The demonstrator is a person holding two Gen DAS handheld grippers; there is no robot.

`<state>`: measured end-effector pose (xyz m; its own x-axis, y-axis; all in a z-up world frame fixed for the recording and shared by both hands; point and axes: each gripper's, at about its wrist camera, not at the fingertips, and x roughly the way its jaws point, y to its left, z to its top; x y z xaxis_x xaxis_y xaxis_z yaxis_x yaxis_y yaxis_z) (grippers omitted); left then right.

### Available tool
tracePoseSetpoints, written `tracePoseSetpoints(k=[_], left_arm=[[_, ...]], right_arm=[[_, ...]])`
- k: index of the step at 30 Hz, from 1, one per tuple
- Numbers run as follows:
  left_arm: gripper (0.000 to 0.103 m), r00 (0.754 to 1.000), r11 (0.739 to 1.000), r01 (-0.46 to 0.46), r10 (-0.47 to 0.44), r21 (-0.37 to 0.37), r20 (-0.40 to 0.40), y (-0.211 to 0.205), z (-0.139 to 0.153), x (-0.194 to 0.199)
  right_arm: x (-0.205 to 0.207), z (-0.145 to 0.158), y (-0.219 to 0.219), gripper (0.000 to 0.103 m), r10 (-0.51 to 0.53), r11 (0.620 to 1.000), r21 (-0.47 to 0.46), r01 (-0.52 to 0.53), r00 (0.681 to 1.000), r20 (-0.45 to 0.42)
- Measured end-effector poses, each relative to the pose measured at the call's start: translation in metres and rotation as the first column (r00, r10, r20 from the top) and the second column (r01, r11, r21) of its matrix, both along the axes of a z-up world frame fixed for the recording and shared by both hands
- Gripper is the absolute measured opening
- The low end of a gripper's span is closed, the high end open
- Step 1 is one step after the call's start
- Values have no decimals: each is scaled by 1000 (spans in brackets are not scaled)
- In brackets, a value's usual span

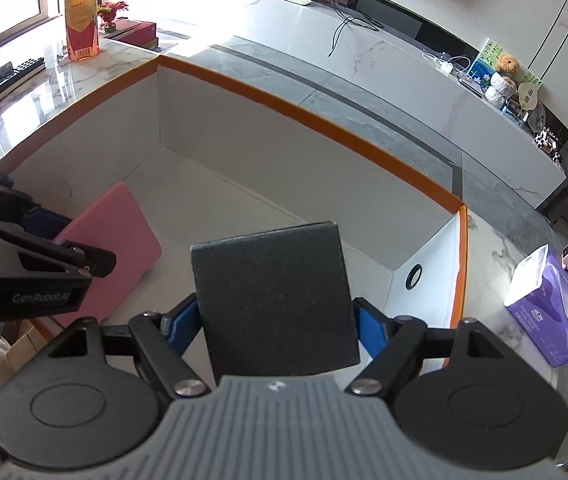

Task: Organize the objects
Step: 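Lift and carry the pink notebook and grey pad over the orange box, then lower the pink notebook into the box and open the left tool, then lower the grey pad onto the box floor and open the right tool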

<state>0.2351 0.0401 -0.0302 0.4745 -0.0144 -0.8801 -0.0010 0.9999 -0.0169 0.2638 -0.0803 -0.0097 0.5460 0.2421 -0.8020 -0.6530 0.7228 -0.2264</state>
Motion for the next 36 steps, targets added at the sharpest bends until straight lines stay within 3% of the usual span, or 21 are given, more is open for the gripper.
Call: tracePoseSetpoints(k=[6,11,17,22,27,36], left_arm=[[39,998,994,39,-45,100,50,-10,11,-3],[39,990,997,59,-65,46,128,-2,38,-6],[39,975,999,36,-40,20,217,19,63,-6],[39,979,1000,-15,15,0,202,40,57,0],[36,984,997,-36,47,-69,169,59,42,1],[34,985,990,-29,52,-141,162,72,35,-1]], right_arm=[[1,1,2,80,17,1000,-18,-16,1000,6],[6,0,8,80,44,998,-31,-45,999,-26],[21,-4,25,80,47,997,-48,-54,989,-138],[35,-20,45,80,5,992,-120,-29,980,-198],[48,-36,61,80,-39,988,-153,-7,955,-293],[47,-47,95,80,-28,977,-208,-43,944,-328]])
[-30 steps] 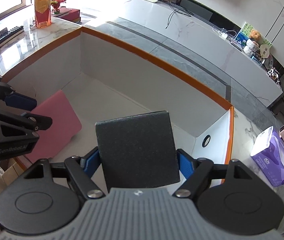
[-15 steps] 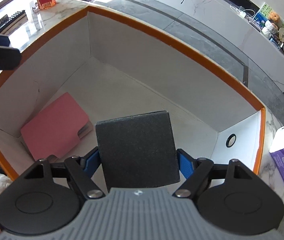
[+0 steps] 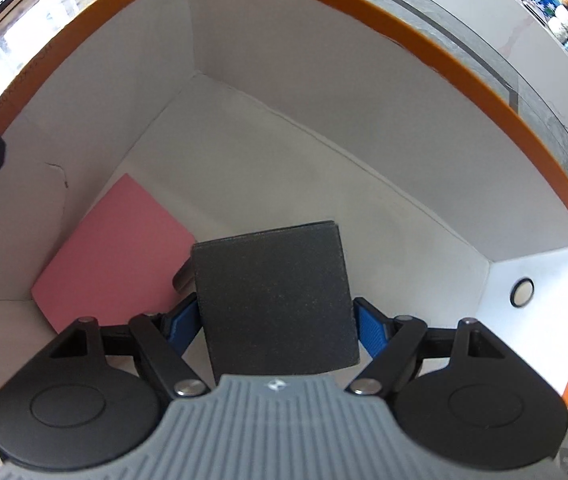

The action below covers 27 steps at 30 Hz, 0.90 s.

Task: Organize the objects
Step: 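Lower the grey pad onto the box floor and open the right tool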

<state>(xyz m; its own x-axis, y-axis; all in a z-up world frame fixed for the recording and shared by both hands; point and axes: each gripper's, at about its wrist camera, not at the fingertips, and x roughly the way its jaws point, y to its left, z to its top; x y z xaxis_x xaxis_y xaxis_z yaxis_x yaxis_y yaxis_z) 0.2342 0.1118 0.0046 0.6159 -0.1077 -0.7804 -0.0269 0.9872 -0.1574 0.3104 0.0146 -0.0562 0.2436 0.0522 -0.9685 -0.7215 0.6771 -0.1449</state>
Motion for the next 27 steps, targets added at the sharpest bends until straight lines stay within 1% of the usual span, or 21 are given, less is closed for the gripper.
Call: tracePoseSetpoints(k=[2,4,7,9,10,11,13,14,18,21,22,24,27], left_arm=[[34,1000,1000,-1,1,-10,1,2,0,-1],[34,1000,1000,3,-3,-26,2,4,0,-2],[34,1000,999,10,-10,-53,2,7,0,-3],[33,1000,998,14,-13,-58,6,8,0,-3],[30,1000,998,14,-14,-61,7,9,0,-3],[22,1000,998,17,-17,-68,4,11,0,-2],[19,1000,997,15,-15,-80,-1,13,-1,-1],[15,1000,997,16,-17,-82,-4,15,-1,0],[10,1000,997,23,-24,-77,-16,16,-3,3],[9,999,996,23,-25,-81,-21,17,-5,5],[9,999,996,22,-24,-84,-23,18,-5,5],[9,999,996,19,-21,-90,-28,19,-6,6],[8,999,996,17,-21,-88,-36,19,-7,6]], right_arm=[[-2,-2,7,79,7,1000,0,-7,999,-40],[-5,-1,11,79,19,1000,-5,-19,999,-37],[-4,1,11,79,17,1000,6,-17,998,-56],[-4,5,11,79,26,1000,0,-26,999,-21],[-4,9,13,80,39,999,-9,-39,999,17],[-4,12,14,80,57,998,-10,-56,997,50],[-4,20,19,80,107,994,19,-110,989,97],[-5,24,21,80,143,988,38,-149,982,120],[-10,30,34,80,279,954,61,-293,944,178],[-12,32,44,80,362,922,68,-381,911,200],[-14,32,56,80,388,911,61,-408,898,207],[-14,30,61,80,445,884,41,-465,866,228],[-15,31,66,80,528,839,9,-545,817,232]])
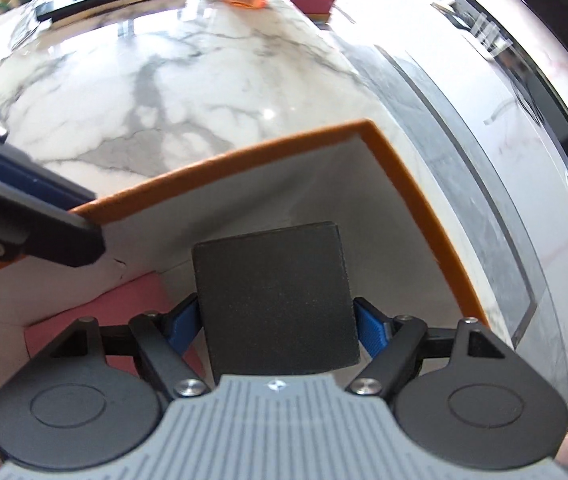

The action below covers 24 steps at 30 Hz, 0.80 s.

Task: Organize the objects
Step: 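Lower the grey pad onto the box floor and open the right tool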

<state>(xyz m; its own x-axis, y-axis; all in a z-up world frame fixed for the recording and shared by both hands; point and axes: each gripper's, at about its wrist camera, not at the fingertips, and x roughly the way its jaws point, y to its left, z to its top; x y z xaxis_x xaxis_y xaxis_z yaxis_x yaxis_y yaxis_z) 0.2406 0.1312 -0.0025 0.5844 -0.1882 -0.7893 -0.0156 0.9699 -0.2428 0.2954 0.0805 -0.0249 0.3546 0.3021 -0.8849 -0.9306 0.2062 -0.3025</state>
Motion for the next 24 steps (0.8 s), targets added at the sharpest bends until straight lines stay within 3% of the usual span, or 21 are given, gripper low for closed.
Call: tracePoseSetpoints(k=[4,9,12,14,24], left_arm=[[8,1000,1000,2,-2,11,-6,-2,1,1],[8,1000,1000,0,0,25,-16,-4,1,3],[7,1000,999,0,1,33,-18,-4,1,3],[7,1000,999,0,1,36,-19,-5,1,4],[7,1000,999,-2,3,36,-23,-4,1,4]], right_arm=[[-2,-16,4,80,66,997,-32,-65,998,22],[0,-17,-1,81,51,998,-27,-50,999,13],[4,-19,5,87,26,1000,-8,-26,1000,6],[7,-17,2,95,20,1000,13,-19,999,-28],[23,-21,-15,92,-61,998,-1,61,989,-137]])
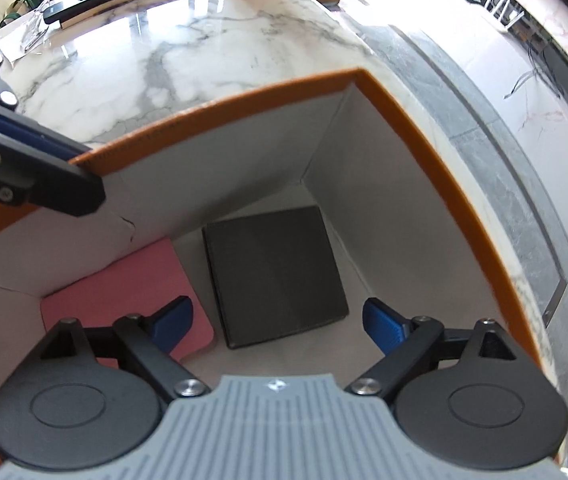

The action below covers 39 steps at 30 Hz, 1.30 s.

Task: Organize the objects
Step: 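Lower the grey pad onto the box floor and open the right tool, then withdraw both tools from the box toward the objects beside it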

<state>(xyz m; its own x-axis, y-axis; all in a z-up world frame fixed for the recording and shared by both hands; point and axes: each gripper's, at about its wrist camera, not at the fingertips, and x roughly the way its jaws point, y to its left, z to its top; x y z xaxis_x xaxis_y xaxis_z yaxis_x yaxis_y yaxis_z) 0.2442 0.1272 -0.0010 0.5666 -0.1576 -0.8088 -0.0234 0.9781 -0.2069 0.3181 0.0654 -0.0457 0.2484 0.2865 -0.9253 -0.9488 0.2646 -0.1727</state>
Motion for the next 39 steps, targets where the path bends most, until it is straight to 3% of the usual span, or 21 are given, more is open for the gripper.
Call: tracePoseSetpoints(k=[3,5,6,10,17,22,31,35,39], left_arm=[[7,1000,1000,1,-1,-4,-1,1,0,0],[7,1000,1000,0,0,-8,-3,1,0,0],[7,1000,1000,0,0,-8,-3,1,1,1],[7,1000,1000,2,-2,-2,-5,0,0,0],[7,1000,1000,2,-2,1,-6,-1,1,0],[8,1000,1000,-1,1,7,-4,-1,2,-1],[10,997,1000,-4,4,-7,81,-8,27,-28],[10,990,1000,13,-12,-11,138,-15,44,-52],[13,988,998,55,-55,-2,141,-27,50,-75]], right_arm=[[8,-2,-3,86,-34,999,6,35,999,-40],[15,-2,-5,75,-59,998,21,61,995,-80],[17,-2,-4,74,-65,997,28,68,994,-89],[13,-5,0,44,-19,1000,18,21,994,-106],[-7,-8,2,41,64,998,-5,-65,996,-55],[-8,-3,-2,37,28,1000,1,-28,998,-61],[-38,47,-31,37,-52,993,108,49,998,21],[-62,76,-59,36,-83,973,217,73,996,34],[-86,99,-93,37,-159,951,275,145,987,30]])
